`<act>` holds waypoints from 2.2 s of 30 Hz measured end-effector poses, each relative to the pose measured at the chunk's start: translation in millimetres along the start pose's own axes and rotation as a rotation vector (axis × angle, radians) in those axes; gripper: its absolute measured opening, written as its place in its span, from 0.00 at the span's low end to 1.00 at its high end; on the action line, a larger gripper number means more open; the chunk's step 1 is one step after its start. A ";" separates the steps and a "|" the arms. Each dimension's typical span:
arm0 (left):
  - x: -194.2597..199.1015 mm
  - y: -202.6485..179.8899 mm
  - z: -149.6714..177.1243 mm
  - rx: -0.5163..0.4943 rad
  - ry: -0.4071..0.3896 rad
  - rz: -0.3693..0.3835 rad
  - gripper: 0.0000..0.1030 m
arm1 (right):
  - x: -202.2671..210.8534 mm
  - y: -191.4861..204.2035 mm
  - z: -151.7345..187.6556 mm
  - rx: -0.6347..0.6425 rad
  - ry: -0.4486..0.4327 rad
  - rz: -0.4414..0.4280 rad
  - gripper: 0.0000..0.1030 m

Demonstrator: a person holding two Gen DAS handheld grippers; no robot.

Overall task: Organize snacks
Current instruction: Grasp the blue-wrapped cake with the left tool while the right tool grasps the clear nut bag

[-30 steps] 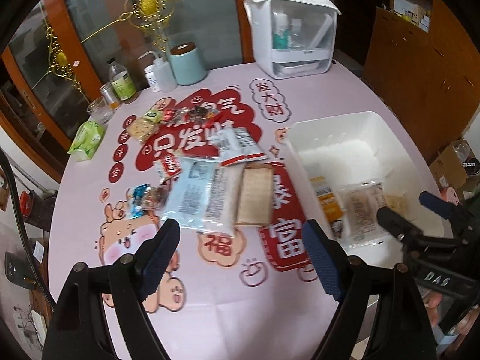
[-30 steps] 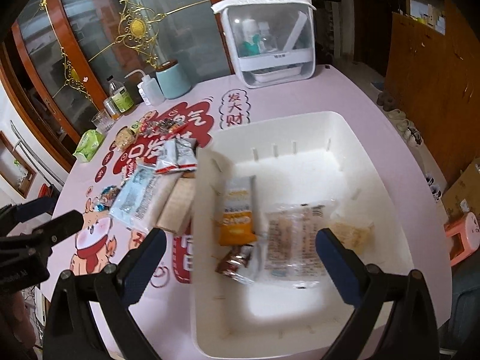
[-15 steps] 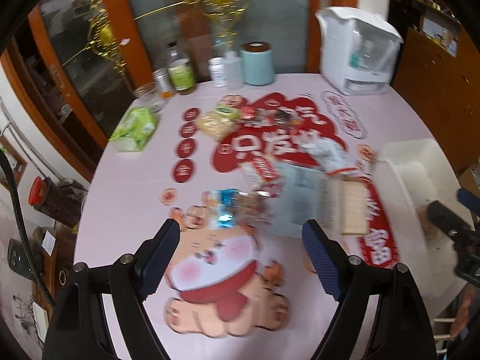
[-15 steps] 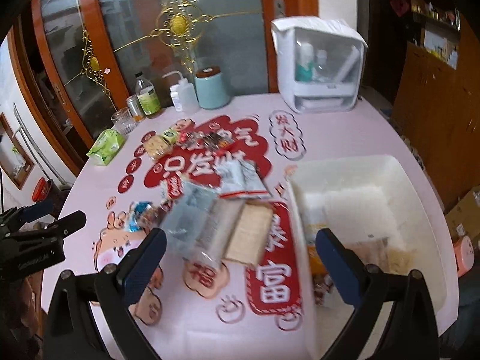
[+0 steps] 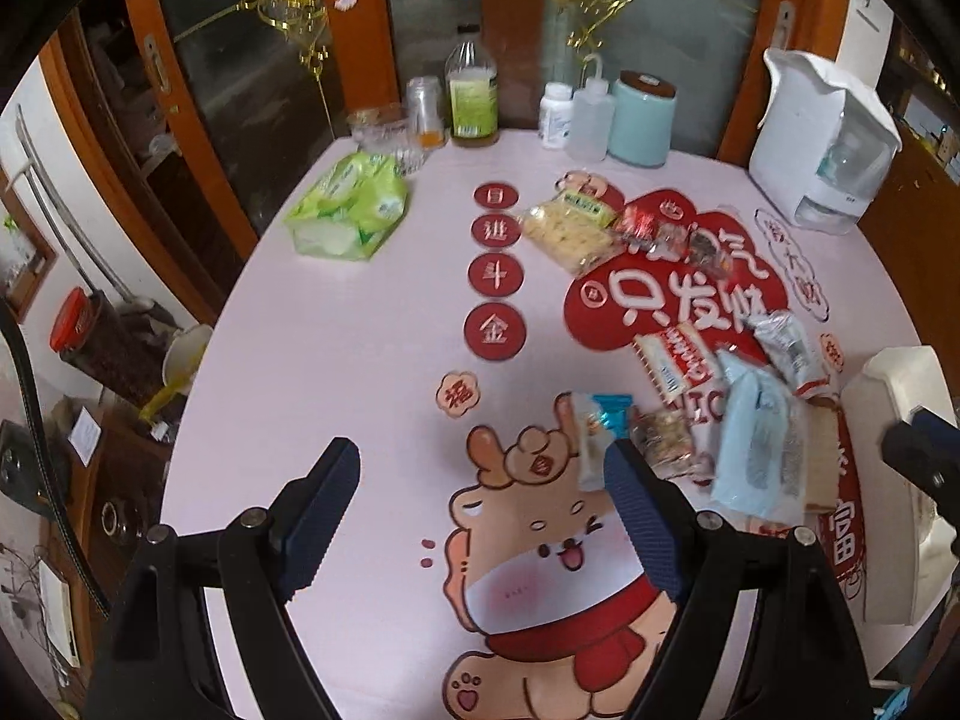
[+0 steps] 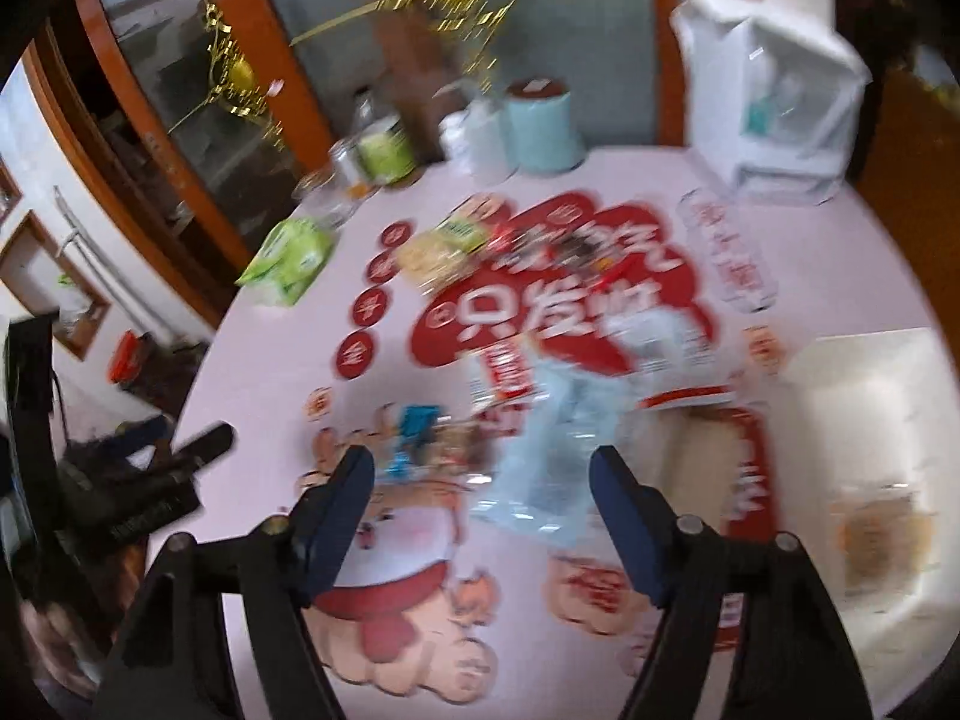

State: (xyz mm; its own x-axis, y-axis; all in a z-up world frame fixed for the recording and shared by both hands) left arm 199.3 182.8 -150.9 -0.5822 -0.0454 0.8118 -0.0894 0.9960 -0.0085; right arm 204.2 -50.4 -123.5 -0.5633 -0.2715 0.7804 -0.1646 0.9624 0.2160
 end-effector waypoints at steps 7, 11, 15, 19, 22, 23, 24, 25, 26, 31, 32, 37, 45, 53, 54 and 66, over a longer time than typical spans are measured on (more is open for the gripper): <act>-28.6 11.0 25.6 0.003 0.071 0.015 0.80 | -93.4 22.9 1.0 0.007 0.194 -0.045 0.54; -39.9 16.6 33.9 0.020 0.100 0.021 0.80 | -136.9 19.6 8.4 0.021 0.272 0.002 0.54; -47.3 20.7 34.3 0.028 0.107 0.019 0.80 | -165.4 17.4 17.9 0.016 0.347 0.017 0.54; -54.7 23.0 32.0 0.048 0.112 0.021 0.80 | -179.8 18.6 26.0 0.043 0.376 0.042 0.54; -58.1 21.4 29.4 0.056 0.113 0.026 0.80 | -179.2 23.9 28.0 0.085 0.376 0.058 0.54; -59.0 20.1 27.9 0.057 0.112 0.027 0.80 | -178.5 25.4 29.2 0.099 0.376 0.061 0.54; -59.5 18.7 26.5 0.058 0.110 0.028 0.80 | -179.1 27.3 29.3 0.107 0.376 0.064 0.54; -59.9 17.0 25.0 0.059 0.107 0.031 0.80 | -179.3 27.3 29.9 0.120 0.375 0.076 0.54; -60.2 15.3 23.3 0.060 0.105 0.033 0.80 | -180.9 27.6 31.2 0.136 0.374 0.098 0.54; -61.5 7.1 18.0 0.058 0.095 0.041 0.80 | -175.2 28.2 39.4 0.185 0.354 0.113 0.54; -62.4 6.0 17.6 0.056 0.097 0.039 0.80 | -174.7 28.5 40.5 0.187 0.355 0.110 0.54; -64.9 1.1 14.1 0.058 0.098 0.041 0.80 | -163.0 30.7 51.7 0.238 0.356 0.112 0.54; -65.4 -6.4 6.5 0.060 0.090 0.047 0.80 | -159.4 31.5 55.8 0.259 0.340 0.101 0.55; -65.9 -12.7 -4.9 0.082 0.082 0.069 0.80 | -162.2 30.9 53.5 0.236 0.366 0.019 0.60; -66.7 -13.9 -6.3 0.079 0.082 0.067 0.80 | -161.8 30.2 53.8 0.239 0.368 0.012 0.60; -111.1 -43.3 0.1 0.041 0.188 0.104 0.80 | -148.4 26.9 68.2 0.266 0.372 -0.041 0.60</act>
State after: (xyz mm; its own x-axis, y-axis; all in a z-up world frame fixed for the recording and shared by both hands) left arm 267.8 144.7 -240.8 -0.4294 0.0764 0.8999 -0.0723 0.9903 -0.1186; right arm 228.1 15.3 -273.5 -0.2311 -0.2416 0.9425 -0.4100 0.9026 0.1308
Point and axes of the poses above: each gripper's, at about its wrist camera, not at the fingertips, and x roughly against the way its jaws point, y to its left, z to its underside, the point moved 5 cm from there along -x, roughly the way its jaws point, and after that the axes turned 6 degrees about -y, right-handed, at the moved point
